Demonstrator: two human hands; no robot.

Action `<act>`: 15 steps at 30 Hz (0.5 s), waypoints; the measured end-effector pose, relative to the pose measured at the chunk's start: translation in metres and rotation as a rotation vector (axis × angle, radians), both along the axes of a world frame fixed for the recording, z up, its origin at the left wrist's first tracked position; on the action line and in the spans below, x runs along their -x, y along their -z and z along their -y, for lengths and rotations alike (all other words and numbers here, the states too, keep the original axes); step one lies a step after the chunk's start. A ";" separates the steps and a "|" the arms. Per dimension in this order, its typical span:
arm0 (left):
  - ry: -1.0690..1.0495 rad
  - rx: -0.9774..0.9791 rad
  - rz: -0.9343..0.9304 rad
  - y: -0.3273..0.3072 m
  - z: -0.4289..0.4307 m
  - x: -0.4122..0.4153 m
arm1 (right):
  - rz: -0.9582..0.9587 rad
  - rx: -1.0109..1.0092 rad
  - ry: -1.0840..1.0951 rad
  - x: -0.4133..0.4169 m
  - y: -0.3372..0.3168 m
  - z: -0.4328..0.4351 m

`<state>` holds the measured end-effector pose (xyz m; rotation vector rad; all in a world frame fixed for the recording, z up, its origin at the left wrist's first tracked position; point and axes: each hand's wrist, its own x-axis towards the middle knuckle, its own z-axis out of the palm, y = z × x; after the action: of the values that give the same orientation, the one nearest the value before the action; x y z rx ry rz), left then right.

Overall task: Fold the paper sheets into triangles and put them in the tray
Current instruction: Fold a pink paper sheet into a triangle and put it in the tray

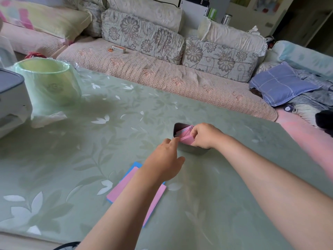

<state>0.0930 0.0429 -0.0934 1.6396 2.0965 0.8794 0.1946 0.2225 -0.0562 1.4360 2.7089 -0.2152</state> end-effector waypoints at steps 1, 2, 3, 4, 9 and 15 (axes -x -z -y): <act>-0.001 0.001 -0.001 0.000 0.000 0.000 | 0.012 -0.029 0.005 -0.001 -0.001 0.001; -0.002 0.002 -0.002 0.000 0.000 0.000 | 0.034 -0.062 0.006 -0.001 -0.001 0.002; -0.002 0.003 -0.002 -0.001 0.000 0.000 | 0.049 -0.095 0.006 0.000 -0.001 0.003; 0.000 0.005 0.000 -0.001 0.000 -0.001 | 0.058 -0.131 0.003 0.001 -0.001 0.004; 0.008 0.000 0.010 -0.002 0.001 0.001 | 0.104 -0.250 -0.012 0.007 -0.004 0.008; 0.010 0.006 0.016 -0.002 0.000 0.000 | 0.096 -0.242 -0.051 0.008 -0.004 0.009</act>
<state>0.0926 0.0425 -0.0913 1.6333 2.0770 0.8799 0.1869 0.2130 -0.0526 1.3876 2.7643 0.1858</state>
